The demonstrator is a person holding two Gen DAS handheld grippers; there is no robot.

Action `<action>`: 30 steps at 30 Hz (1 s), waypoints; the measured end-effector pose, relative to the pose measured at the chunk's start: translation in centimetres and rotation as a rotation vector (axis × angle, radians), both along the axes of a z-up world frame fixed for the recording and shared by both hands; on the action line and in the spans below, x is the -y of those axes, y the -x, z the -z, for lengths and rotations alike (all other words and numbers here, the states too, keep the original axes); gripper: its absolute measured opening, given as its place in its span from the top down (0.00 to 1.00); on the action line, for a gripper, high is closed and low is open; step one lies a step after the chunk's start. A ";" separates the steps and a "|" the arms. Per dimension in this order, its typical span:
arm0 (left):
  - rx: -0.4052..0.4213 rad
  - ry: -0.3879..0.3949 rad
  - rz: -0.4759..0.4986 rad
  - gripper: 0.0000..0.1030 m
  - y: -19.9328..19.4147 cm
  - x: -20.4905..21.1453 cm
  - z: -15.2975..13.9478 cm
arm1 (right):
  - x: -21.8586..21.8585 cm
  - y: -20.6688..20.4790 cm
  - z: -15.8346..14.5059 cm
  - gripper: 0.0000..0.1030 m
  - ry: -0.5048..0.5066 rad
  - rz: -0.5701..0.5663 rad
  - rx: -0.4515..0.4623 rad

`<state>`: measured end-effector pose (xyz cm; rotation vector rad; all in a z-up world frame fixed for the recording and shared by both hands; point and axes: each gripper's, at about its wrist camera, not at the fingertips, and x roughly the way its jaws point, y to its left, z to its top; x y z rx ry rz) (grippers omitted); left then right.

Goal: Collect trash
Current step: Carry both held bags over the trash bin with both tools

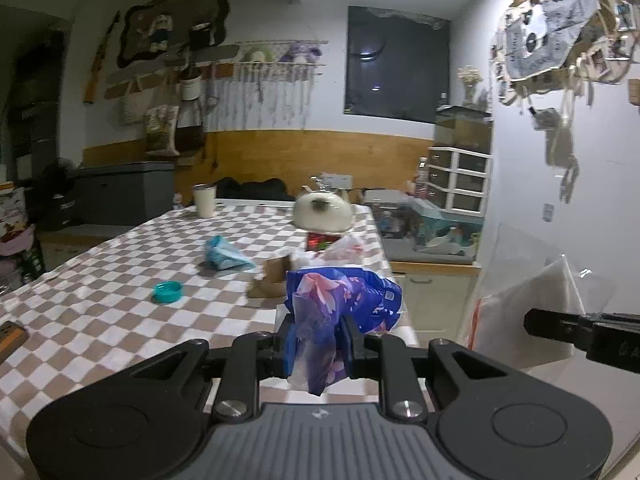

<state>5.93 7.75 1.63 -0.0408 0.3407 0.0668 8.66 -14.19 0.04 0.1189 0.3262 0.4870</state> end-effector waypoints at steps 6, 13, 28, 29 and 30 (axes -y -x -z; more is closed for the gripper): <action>-0.004 -0.001 0.079 0.77 -1.2 3.8 0.5 | 3.2 0.5 0.4 0.78 -0.002 0.066 -0.006; -0.048 -0.010 0.184 0.77 -3.3 8.9 2.0 | 8.0 0.5 2.2 0.79 -0.010 0.157 -0.043; -0.204 -0.024 0.306 0.77 -8.0 16.6 7.6 | 15.8 -1.5 8.1 0.78 -0.062 0.301 -0.201; -0.218 -0.024 0.308 0.77 -8.4 16.9 8.1 | 16.1 -1.8 8.5 0.79 -0.064 0.305 -0.215; -0.234 -0.025 0.310 0.77 -8.8 17.2 8.7 | 16.5 -2.1 9.1 0.79 -0.068 0.309 -0.232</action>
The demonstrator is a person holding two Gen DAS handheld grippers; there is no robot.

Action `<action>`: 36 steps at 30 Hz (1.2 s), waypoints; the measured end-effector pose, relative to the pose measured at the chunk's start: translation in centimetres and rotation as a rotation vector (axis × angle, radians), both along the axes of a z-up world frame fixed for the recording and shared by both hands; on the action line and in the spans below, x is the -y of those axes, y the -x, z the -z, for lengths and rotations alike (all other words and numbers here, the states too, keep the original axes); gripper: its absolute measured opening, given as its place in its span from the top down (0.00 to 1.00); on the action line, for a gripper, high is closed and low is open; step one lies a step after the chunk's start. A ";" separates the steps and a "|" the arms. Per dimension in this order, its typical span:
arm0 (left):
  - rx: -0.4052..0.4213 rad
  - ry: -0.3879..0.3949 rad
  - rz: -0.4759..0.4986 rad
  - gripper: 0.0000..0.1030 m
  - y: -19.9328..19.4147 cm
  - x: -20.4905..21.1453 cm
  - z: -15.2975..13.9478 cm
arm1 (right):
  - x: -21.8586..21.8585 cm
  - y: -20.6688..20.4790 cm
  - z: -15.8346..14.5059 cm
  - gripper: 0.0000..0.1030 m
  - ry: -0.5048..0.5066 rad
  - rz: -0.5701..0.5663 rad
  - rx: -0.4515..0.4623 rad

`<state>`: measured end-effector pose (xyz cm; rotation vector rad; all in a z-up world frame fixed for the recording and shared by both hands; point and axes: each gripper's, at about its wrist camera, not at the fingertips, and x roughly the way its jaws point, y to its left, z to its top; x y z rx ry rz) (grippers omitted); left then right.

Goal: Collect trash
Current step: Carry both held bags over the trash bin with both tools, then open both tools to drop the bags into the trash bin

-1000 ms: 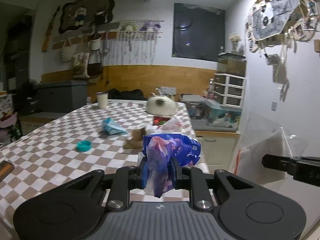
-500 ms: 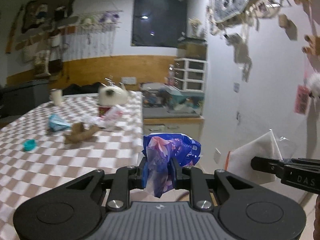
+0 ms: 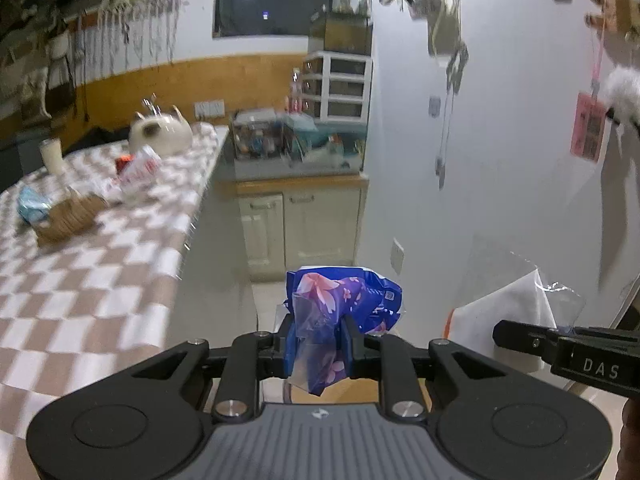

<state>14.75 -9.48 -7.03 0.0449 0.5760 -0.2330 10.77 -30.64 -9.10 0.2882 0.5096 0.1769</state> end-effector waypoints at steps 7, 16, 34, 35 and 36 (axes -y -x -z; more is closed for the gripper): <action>-0.127 -0.017 0.000 0.77 -3.4 1.8 4.3 | 1.7 -2.4 3.8 0.78 -0.029 0.036 -0.112; -0.273 -0.023 -0.022 0.77 -8.3 3.2 9.7 | 3.2 -6.1 9.0 0.78 -0.074 0.064 -0.254; -0.463 -0.048 -0.073 0.77 -15.2 3.7 17.1 | 2.1 -15.5 15.5 0.77 -0.101 0.035 -0.453; -0.469 -0.048 -0.075 0.77 -15.5 3.7 17.4 | 1.8 -15.9 15.9 0.77 -0.090 0.028 -0.469; -0.475 -0.050 -0.076 0.77 -15.8 3.6 17.7 | 1.6 -16.3 16.2 0.77 -0.081 0.022 -0.482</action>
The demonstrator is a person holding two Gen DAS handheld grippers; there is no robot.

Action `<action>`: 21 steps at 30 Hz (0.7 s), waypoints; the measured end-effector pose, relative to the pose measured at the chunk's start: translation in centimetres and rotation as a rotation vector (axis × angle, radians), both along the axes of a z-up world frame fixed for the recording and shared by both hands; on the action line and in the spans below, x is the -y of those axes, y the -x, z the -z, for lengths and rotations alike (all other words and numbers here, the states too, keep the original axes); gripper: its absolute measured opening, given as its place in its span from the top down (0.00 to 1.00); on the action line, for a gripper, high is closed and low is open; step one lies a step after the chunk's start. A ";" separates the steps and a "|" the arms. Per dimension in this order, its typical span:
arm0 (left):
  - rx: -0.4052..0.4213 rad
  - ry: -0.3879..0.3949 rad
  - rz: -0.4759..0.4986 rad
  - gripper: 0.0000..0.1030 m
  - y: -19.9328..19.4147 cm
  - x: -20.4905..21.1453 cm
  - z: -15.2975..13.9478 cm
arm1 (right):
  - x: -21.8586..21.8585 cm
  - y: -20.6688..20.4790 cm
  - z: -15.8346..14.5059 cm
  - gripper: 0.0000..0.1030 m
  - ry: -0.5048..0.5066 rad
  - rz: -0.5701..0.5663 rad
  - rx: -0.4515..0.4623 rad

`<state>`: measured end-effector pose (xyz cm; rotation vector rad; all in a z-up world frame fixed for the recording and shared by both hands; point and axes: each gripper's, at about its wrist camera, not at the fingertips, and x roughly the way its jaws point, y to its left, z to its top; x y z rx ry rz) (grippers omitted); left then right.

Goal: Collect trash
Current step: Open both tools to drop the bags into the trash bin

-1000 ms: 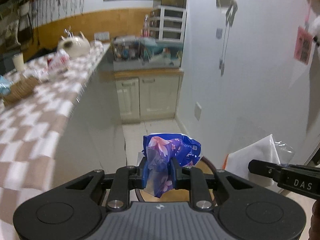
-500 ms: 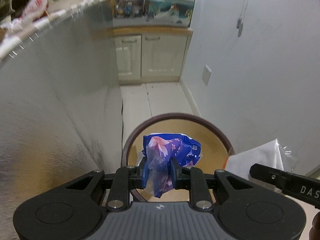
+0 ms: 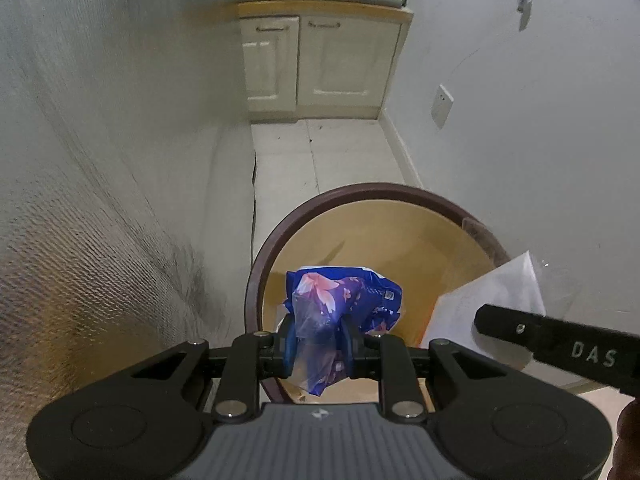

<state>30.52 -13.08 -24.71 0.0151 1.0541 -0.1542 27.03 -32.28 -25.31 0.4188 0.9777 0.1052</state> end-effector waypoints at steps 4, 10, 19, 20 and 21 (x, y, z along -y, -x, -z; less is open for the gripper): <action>-0.018 -0.004 -0.008 0.77 -0.8 -0.1 0.9 | -0.4 -1.0 1.1 0.77 0.021 -0.019 -0.043; -0.032 -0.010 0.000 0.76 -1.7 0.3 1.4 | -0.9 -2.6 1.7 0.75 0.070 -0.042 -0.096; -0.089 -0.018 0.034 0.54 -2.5 0.7 2.7 | -1.2 -3.1 1.4 0.68 0.114 -0.066 -0.131; -0.094 -0.020 0.034 0.53 -2.4 0.7 2.8 | -1.3 -3.1 1.3 0.64 0.122 -0.071 -0.132; -0.099 -0.022 0.034 0.50 -2.4 0.7 2.9 | -1.2 -3.1 1.2 0.60 0.130 -0.074 -0.132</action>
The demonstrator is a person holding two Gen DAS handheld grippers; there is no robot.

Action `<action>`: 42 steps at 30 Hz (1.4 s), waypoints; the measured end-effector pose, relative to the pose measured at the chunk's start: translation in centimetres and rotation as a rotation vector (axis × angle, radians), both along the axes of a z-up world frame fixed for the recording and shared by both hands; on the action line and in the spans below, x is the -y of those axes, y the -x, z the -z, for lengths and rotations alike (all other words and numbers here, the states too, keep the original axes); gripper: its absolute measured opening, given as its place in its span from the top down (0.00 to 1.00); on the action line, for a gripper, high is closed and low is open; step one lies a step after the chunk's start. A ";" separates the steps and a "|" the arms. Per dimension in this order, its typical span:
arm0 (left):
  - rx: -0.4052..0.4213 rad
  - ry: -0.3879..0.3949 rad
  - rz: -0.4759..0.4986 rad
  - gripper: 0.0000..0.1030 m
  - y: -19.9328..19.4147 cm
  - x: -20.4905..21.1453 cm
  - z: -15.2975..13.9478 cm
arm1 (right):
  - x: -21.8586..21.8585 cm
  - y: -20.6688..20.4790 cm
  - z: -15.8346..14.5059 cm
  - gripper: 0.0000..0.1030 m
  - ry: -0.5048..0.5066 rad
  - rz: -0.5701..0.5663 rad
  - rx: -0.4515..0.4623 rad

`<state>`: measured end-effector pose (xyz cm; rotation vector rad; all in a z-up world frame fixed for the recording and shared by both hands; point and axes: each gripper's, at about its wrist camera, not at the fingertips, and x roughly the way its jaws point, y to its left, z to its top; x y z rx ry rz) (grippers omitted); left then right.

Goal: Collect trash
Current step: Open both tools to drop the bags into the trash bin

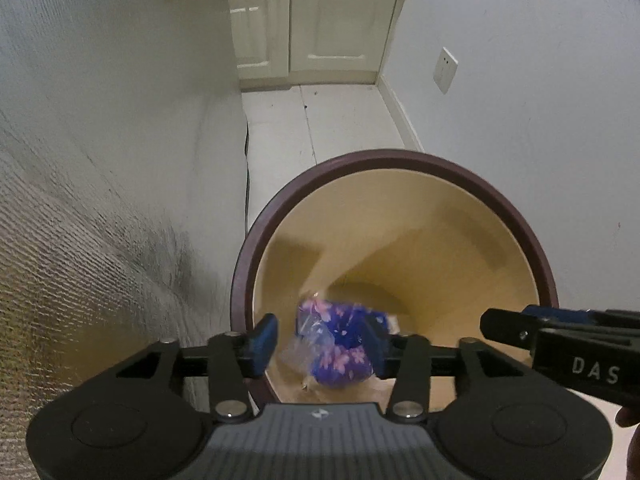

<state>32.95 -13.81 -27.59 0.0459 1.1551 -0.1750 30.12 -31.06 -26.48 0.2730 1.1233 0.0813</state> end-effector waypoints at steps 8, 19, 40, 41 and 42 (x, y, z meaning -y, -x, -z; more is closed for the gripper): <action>-0.018 -0.017 0.006 0.42 0.3 -0.2 0.1 | 0.5 0.5 0.0 0.58 0.024 -0.016 -0.008; -0.021 -0.017 0.013 0.33 0.8 0.0 -0.7 | 0.6 0.6 -0.3 0.58 0.034 -0.013 -0.012; 0.003 -0.053 -0.028 0.06 3.5 -1.8 -2.5 | 0.7 3.3 -1.9 0.31 0.112 -0.013 0.030; 0.005 -0.058 -0.037 0.05 3.8 -2.0 -2.6 | 0.6 3.5 -1.8 0.27 0.114 -0.010 0.031; 0.005 -0.061 -0.041 0.03 4.0 -2.1 -2.6 | 0.7 3.7 -1.9 0.23 0.119 -0.008 0.032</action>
